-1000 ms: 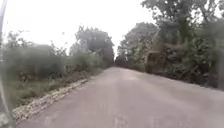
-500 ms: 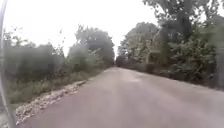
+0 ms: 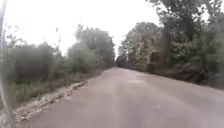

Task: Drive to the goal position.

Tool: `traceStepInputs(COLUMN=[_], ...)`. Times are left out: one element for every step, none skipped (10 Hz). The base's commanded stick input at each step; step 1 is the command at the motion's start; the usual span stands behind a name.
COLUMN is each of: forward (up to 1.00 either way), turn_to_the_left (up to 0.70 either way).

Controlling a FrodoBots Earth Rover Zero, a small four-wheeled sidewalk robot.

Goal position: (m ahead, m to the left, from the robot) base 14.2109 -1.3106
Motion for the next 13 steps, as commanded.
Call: traceStepInputs(forward=[0.70,0.70,0.70,0.70,0.70,0.70,0.70,0.70,0.70,0.70,0.70,0.70,0.70], turn_to_the_left=[0.00,0.00,0.00,0.00,0.00,0.00,0.00,0.00,0.00,0.00,0.00,0.00,0.00])
